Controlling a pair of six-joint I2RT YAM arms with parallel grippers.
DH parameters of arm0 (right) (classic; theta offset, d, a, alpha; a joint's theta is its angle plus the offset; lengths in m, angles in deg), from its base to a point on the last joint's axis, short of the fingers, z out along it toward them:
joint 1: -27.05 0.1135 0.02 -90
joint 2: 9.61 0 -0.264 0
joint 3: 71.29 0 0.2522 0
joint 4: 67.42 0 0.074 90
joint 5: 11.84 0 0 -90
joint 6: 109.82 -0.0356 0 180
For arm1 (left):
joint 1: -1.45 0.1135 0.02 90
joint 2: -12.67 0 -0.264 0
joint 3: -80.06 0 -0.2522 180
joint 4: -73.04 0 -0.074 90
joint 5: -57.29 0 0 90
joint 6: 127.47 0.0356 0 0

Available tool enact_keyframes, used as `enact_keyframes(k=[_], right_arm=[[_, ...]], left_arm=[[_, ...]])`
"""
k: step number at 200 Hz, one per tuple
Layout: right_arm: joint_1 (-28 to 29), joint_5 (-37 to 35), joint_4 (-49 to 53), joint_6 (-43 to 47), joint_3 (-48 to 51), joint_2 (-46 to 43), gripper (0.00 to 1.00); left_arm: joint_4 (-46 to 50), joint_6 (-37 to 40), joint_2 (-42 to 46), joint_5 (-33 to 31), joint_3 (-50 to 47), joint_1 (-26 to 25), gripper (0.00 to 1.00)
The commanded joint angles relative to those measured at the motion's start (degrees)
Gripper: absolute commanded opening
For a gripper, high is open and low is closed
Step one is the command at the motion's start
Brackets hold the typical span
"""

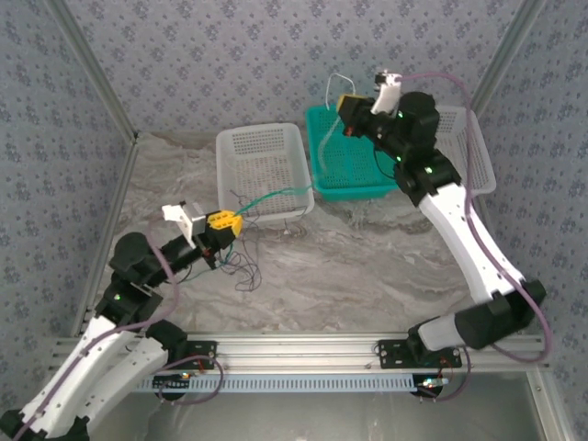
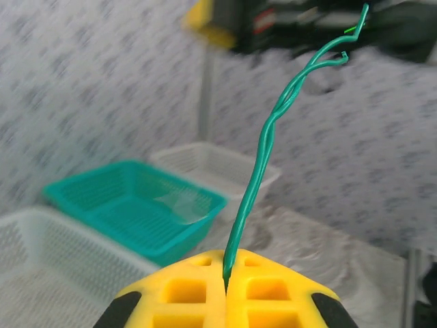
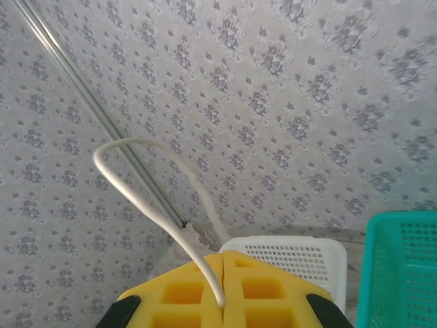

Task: Untangle the cables
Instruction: Place the cable in the container.

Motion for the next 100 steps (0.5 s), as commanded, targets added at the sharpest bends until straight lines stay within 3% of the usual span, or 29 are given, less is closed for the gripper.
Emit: enact_keyframes(k=[1, 26, 54, 60, 79, 100], right_arm=[[0.8, 7.3, -3.4, -3.4, -4.3, 8.3, 0.00], [1.8, 9.3, -5.7, -6.0, -7.6, 18.5, 0.00], [3.6, 15.4, -2.2, -7.7, -18.0, 32.6, 0.00], [4.1, 15.8, -0.3, -7.6, -21.1, 35.3, 0.08], [5.4, 16.2, 10.9, -4.7, -32.7, 44.3, 0.52], [6.3, 10.0, 18.9, -1.3, -39.0, 46.3, 0.75]], left_arm=[[1.6, 3.0, 1.8, 3.5, 5.9, -2.4, 0.00], [0.4, 1.6, 3.4, 5.3, 7.8, -3.4, 0.00], [0.1, 0.1, 3.4, 6.3, 10.1, -3.8, 0.00], [0.8, 0.5, 3.4, 6.2, 10.5, -3.9, 0.00], [3.3, 2.4, 3.0, 4.1, 10.5, -3.9, 0.00], [6.5, 3.2, 2.1, 1.7, 10.4, -3.9, 0.00]])
